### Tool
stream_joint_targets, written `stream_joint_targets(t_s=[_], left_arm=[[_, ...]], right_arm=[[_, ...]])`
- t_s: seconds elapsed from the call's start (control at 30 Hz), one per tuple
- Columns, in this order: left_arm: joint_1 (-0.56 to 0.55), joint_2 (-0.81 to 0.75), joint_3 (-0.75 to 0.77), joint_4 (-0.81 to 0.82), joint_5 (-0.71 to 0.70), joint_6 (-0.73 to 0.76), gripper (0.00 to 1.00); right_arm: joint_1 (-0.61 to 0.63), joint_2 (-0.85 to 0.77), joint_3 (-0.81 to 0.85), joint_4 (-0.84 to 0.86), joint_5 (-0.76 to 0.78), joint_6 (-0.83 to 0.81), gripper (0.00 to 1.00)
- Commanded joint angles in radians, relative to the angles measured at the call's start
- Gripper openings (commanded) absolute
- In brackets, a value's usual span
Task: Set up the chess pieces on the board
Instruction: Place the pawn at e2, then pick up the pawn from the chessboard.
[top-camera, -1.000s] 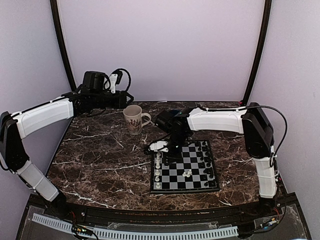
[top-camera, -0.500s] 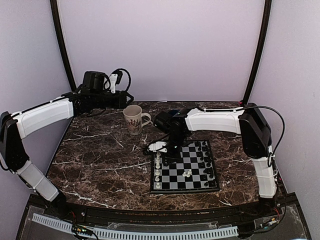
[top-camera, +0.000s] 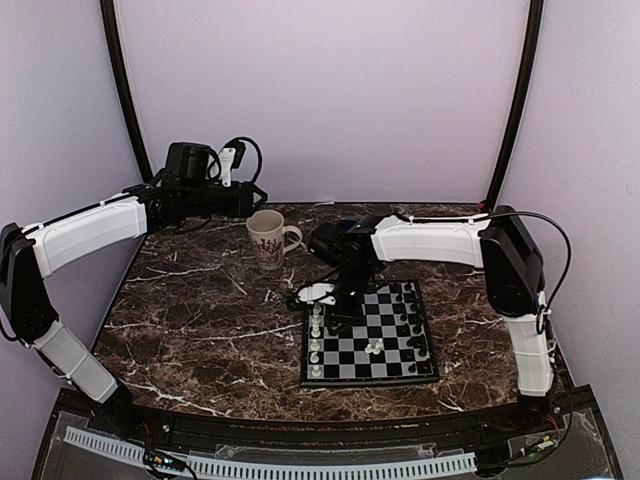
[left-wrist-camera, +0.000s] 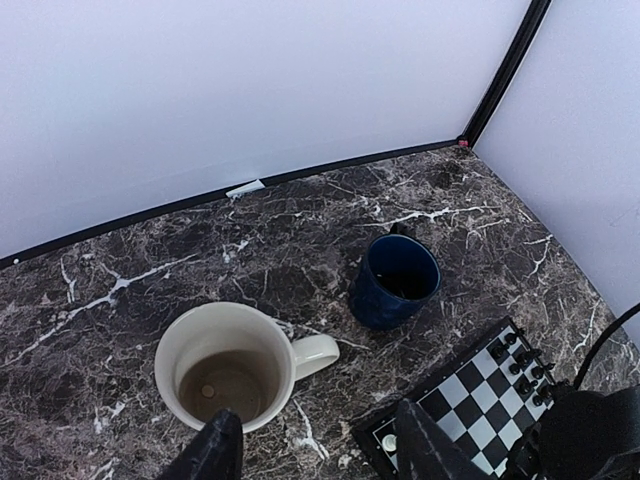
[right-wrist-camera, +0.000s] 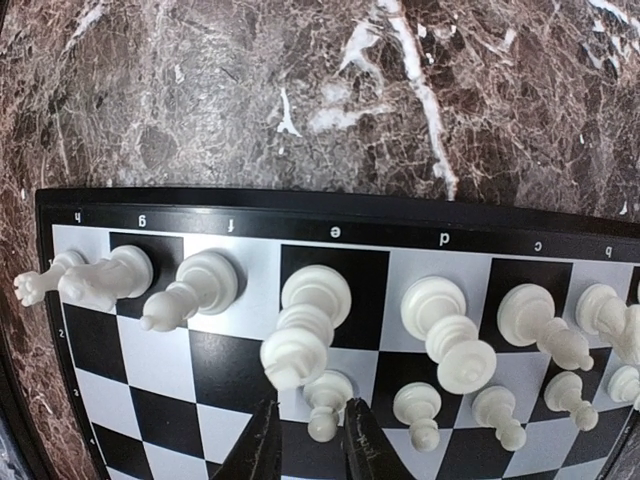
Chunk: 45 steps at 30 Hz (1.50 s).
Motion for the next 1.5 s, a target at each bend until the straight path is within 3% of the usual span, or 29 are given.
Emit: stream_joint_targets(t_s=[0.0,0.4,0.63,1.47], left_arm=[[0.006,-0.026,-0.006,0.009,-0.004,0.020,0.54],[0.005,-0.016,-0.008,0.008,-0.007,0.023,0.54],[0.007,-0.005,-0.006,0.007,-0.001,0.024,0.54],[0.006,0.018,-0.003,0.002,0.010,0.021,0.54]], right_arm=[[0.004,-0.101,-0.012,-0.009,0.003,0.014,0.24],[-0.098,-0.329,-0.314,0.046,0.022,0.025,0.24],[-0.100,-0.378,-0.434,0.065,0.019,0.004,0.25],[-0.100,-0.305,-0.445,0.092,0.033,0.009,0.24]])
